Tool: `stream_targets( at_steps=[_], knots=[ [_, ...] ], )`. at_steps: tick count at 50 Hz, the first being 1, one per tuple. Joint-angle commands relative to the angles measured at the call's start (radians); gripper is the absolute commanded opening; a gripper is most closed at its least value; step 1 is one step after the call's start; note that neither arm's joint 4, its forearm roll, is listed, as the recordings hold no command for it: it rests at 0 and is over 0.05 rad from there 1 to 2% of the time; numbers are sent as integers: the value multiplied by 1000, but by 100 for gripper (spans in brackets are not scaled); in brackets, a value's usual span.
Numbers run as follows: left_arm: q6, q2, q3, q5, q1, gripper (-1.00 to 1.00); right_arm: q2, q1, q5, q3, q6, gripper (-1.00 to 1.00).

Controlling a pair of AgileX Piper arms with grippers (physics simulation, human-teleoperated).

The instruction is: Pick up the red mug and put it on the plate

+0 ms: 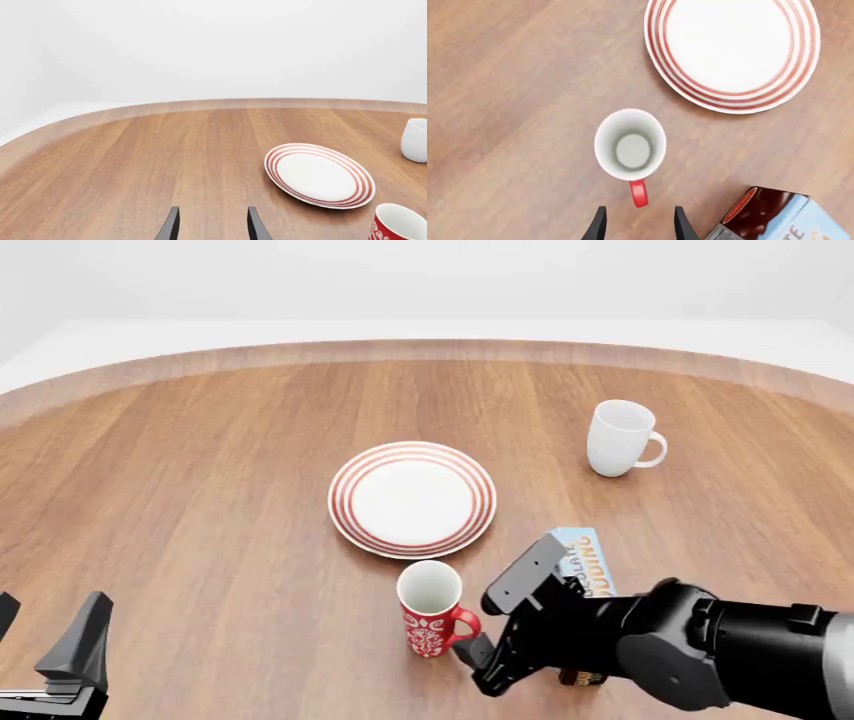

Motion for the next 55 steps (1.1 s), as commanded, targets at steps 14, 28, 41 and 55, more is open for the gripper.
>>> stream_targets(
  at_steps=[14, 28, 41, 55],
  knots=[
    [0, 0, 0, 0, 0, 100, 69, 14, -55, -5, 16, 100],
    [0, 0, 0, 0, 0, 100, 92, 20, -96, 23, 30, 100],
    [0, 0, 0, 0, 0, 100, 109, 23, -109, 23, 39, 100],
    [0, 0, 0, 0, 0, 100, 125, 22, -117, 19, 38, 100]
  ],
)
